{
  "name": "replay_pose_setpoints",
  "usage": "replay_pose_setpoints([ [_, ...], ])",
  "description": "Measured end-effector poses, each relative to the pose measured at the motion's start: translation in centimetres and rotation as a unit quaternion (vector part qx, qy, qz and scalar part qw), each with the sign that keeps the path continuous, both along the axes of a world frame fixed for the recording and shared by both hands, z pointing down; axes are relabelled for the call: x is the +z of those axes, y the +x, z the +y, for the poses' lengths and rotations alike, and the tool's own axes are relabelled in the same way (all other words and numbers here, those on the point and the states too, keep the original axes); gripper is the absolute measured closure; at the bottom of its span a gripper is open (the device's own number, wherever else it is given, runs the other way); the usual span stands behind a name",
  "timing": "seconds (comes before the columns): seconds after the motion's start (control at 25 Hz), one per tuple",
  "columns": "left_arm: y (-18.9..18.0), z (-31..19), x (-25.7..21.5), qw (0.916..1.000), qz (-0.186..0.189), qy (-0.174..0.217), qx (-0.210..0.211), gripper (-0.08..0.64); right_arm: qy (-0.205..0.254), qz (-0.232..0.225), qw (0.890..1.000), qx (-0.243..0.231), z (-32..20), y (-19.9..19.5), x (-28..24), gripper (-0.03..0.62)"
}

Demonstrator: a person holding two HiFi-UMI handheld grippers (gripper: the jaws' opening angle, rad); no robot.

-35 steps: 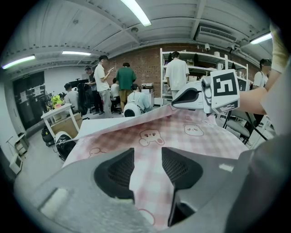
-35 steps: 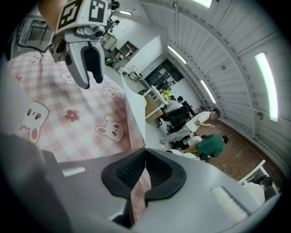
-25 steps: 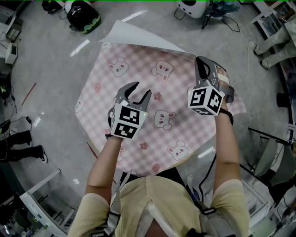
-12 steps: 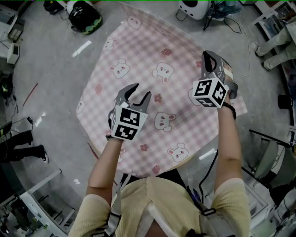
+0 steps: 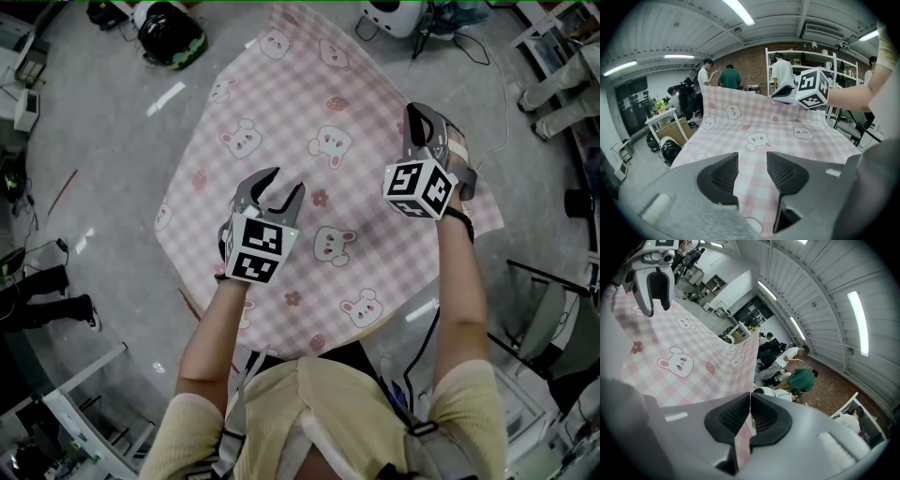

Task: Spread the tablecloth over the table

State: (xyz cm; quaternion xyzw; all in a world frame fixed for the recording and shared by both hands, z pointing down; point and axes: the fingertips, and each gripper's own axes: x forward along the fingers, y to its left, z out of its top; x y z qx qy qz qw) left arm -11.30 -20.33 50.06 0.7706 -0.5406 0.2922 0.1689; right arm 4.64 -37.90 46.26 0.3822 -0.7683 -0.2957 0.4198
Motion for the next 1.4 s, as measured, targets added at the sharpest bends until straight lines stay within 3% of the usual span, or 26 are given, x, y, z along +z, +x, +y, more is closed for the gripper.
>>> replay_pose_setpoints([
  [0.2, 0.1, 0.0, -0.2, 1.0, -0.002, 0.004, 0.001, 0.357, -0.002, -0.026, 1.0, 0.013, 0.9, 0.6, -0.6, 0.574],
  [0.64, 0.3, 0.7, -2.8, 0.9993, 0.012, 0.032, -0.015, 0.359, -0.068, -0.133, 0.988, 0.034, 7.6, 1.2, -1.5, 0.574],
  [0.96, 0.6, 1.4, -5.9, 0.9959, 0.022, 0.083, -0.03, 0.425, -0.099, -0.214, 0.97, 0.053, 11.8, 2.7, -3.5, 0.574],
  [1.16, 1.1, 1.8, -7.5, 0.9932, 0.032, 0.106, -0.036, 0.426, -0.11, -0.247, 0.959, 0.089, 14.2, 4.1, -3.6, 0.574],
  [1.4, 1.4, 2.8, -10.6, 0.9908, 0.047, 0.124, -0.028, 0.456, -0.105, -0.278, 0.95, 0.1, 16.9, 4.5, -6.2, 0.575],
])
